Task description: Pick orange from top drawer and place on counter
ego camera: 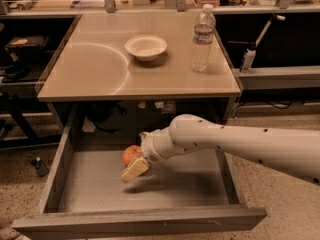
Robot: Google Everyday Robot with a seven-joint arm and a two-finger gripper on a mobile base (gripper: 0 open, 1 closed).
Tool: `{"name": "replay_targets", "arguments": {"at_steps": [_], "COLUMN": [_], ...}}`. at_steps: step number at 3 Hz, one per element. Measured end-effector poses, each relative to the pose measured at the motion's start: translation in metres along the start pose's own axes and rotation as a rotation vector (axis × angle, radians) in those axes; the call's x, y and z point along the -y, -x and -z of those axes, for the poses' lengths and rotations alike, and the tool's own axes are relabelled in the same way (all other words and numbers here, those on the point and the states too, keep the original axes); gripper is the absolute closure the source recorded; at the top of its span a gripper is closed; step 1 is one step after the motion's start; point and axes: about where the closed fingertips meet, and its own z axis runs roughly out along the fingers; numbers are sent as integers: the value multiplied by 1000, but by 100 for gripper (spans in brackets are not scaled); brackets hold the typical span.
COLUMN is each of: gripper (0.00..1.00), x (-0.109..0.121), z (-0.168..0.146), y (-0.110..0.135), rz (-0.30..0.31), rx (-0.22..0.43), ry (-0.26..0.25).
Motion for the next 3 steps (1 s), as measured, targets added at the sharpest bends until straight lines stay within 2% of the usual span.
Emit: {"name": "replay_targets", "arguments": {"at_steps": [1, 3], "gripper": [26, 74], "x": [0, 0], "z": [0, 0], "y": [0, 0], "rz": [0, 0], "rx": [0, 0], "ry": [0, 0]}}
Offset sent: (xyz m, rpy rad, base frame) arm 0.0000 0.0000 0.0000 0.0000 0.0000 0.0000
